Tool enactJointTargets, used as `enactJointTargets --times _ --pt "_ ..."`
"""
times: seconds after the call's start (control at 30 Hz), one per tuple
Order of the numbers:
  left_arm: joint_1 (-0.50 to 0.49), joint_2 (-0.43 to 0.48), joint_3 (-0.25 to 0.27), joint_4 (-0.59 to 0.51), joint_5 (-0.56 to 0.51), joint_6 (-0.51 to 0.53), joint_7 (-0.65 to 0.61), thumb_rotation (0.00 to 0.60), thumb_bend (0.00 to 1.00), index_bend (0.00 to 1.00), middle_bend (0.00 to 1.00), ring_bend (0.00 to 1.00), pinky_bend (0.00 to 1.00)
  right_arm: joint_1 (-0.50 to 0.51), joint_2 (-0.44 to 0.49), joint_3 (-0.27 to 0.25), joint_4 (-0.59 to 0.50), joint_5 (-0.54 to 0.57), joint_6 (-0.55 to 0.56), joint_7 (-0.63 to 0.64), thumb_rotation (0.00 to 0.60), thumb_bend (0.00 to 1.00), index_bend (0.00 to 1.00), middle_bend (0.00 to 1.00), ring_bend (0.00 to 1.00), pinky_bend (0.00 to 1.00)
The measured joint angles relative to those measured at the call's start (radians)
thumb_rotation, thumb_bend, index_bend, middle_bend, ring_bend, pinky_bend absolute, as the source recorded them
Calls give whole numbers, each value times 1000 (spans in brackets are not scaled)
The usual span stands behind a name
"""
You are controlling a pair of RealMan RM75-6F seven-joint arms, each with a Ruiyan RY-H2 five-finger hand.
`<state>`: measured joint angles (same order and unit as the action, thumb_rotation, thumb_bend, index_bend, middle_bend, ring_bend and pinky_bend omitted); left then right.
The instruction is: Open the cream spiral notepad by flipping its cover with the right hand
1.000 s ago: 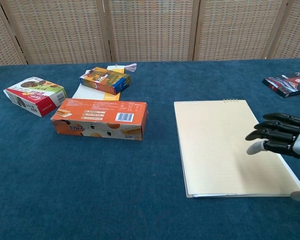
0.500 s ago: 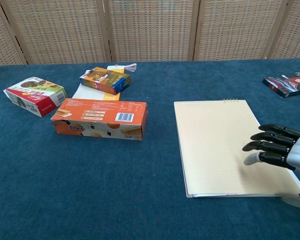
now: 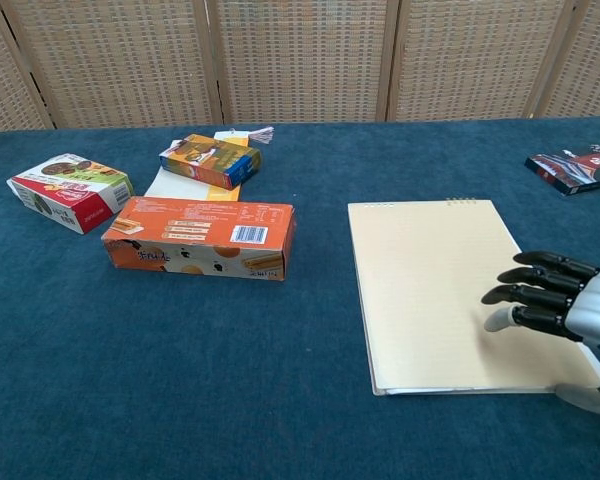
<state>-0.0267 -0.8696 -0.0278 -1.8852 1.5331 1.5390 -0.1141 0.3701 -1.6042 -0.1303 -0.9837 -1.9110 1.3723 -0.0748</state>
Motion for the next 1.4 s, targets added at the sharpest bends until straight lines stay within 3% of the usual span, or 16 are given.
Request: enactJointTargets --times 0.63,1.23,1.4 --pt "-3 3 2 0 2 -4 -5 600 0 0 0 0 0 4 -9 -23 6 17 -5 -22 600 363 228 168 113 37" --pt "-4 6 2 0 1 -7 -15 600 0 0 0 0 0 19 -28 -11 17 51 -32 -47 600 363 233 175 119 42" --pt "-4 6 3 0 2 -7 -15 600 0 0 0 0 0 19 -46 2 28 61 -24 -73 600 440 242 191 147 82"
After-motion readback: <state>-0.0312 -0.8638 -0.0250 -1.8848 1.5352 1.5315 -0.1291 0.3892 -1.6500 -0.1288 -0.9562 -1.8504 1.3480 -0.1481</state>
